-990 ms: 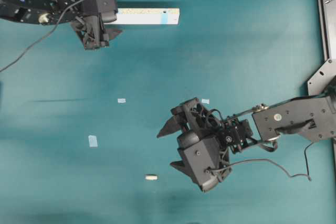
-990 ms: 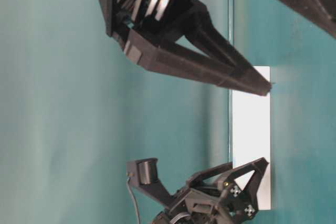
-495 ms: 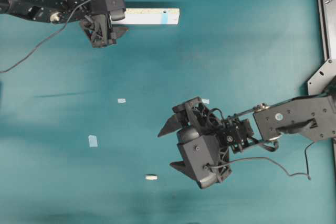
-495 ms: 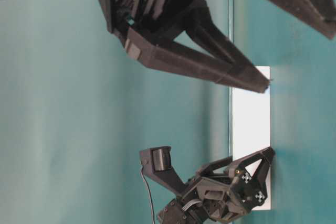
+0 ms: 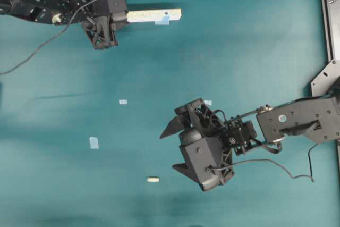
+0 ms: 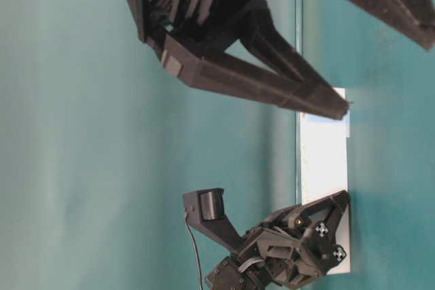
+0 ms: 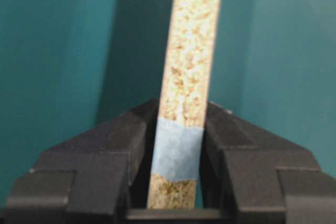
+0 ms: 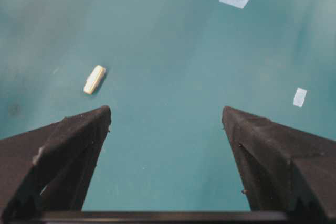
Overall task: Move the wooden board into place and insert the rod into its hole.
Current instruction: 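Close the left gripper on the board end and lift it, then carry the board with the left gripper to the table center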
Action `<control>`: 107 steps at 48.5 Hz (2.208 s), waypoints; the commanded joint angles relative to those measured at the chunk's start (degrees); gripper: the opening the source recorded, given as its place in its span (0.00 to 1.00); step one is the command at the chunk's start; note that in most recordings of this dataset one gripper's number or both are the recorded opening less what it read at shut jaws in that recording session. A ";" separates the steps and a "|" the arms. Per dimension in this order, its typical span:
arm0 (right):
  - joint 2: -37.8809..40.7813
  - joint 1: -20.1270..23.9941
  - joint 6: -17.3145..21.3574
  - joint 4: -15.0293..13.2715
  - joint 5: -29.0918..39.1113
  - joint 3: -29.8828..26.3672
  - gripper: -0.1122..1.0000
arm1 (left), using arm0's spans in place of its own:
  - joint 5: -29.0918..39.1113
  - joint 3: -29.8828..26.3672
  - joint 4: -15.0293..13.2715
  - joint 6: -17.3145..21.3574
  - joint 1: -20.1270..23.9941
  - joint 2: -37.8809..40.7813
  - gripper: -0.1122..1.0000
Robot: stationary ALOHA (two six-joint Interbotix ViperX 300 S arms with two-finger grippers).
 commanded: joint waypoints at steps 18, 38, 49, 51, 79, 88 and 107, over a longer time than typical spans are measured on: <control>-4.39 0.18 0.18 -0.26 3.87 -1.41 0.99 | 1.58 -1.32 0.18 -0.44 0.26 -2.99 0.30; -8.70 0.09 0.18 -1.49 7.82 -1.67 0.99 | 13.45 -6.15 0.09 -3.52 -3.96 -8.96 0.30; -10.02 0.00 0.18 -2.46 12.30 -3.25 0.99 | 13.54 -7.21 0.09 -10.37 -7.21 -9.05 0.30; -10.11 -0.09 0.18 -2.55 13.01 -3.43 0.99 | 13.54 -7.47 0.09 -11.43 -7.91 -8.96 0.30; -10.55 -0.44 0.18 -2.72 13.89 -3.60 0.99 | 13.36 -15.56 0.09 -18.46 -20.39 -0.44 0.30; -10.55 -0.44 0.18 -2.72 13.80 -3.60 0.99 | 12.66 -21.09 0.09 -21.71 -23.64 4.31 0.30; -10.55 -0.53 0.26 -2.72 13.89 -3.69 0.99 | 10.81 -29.27 0.09 -25.22 -27.86 12.04 0.30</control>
